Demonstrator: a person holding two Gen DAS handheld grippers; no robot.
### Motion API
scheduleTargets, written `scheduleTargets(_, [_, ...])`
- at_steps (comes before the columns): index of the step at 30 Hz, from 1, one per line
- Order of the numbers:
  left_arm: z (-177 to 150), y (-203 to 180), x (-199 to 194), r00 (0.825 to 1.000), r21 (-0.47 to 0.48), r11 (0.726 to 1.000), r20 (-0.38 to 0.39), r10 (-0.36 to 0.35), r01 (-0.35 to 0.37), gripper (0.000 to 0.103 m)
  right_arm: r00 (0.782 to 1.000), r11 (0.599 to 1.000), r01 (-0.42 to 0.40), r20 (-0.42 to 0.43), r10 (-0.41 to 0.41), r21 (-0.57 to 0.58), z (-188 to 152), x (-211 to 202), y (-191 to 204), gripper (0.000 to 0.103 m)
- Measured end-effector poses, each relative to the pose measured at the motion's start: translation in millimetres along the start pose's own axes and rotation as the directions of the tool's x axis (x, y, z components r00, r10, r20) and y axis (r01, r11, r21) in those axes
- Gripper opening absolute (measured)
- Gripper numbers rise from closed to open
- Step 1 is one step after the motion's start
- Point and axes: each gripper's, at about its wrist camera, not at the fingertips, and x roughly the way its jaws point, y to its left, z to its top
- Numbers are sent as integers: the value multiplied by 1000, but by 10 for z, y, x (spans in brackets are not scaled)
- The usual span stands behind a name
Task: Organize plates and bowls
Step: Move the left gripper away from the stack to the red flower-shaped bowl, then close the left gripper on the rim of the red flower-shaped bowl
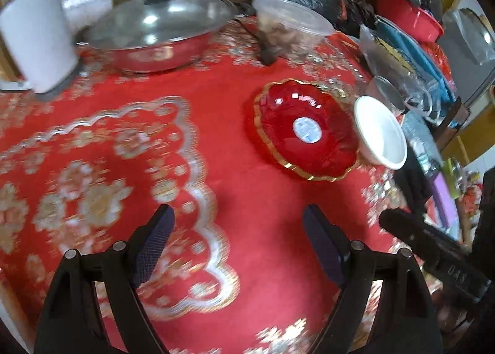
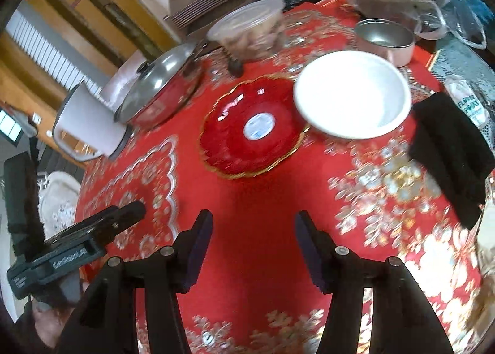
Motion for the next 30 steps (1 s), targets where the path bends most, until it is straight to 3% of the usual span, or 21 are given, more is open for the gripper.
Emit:
scheduleTargets(3, [102, 12, 182, 1000, -51, 999, -19, -13, 12, 85, 1000, 1000, -2, 4, 2, 14, 93, 35, -107, 56])
scheduleTargets(9, [276, 17, 453, 1000, -51, 999, -25, -18, 17, 85, 1000, 1000, -14, 16, 13, 20, 221, 194, -186, 48])
scheduleTargets(12, [392, 13, 532, 1000, -59, 998, -25, -19, 18, 85, 1000, 999, -24, 16, 23, 43, 271, 320, -240, 33])
scheduleTargets(19, [622, -46, 743, 998, -55, 998, -54, -26, 23, 85, 1000, 994, -24, 7, 23, 105, 400, 590, -386, 33])
scheduleTargets(27, [770, -133, 975, 997, 9, 999, -65, 52, -51, 85, 1000, 991, 16, 3, -16, 129, 570, 729, -434, 33])
scheduleTargets(30, [784, -193, 1029, 996, 38, 997, -65, 66, -64, 85, 1000, 992, 25, -6, -24, 126, 608, 802, -434, 19])
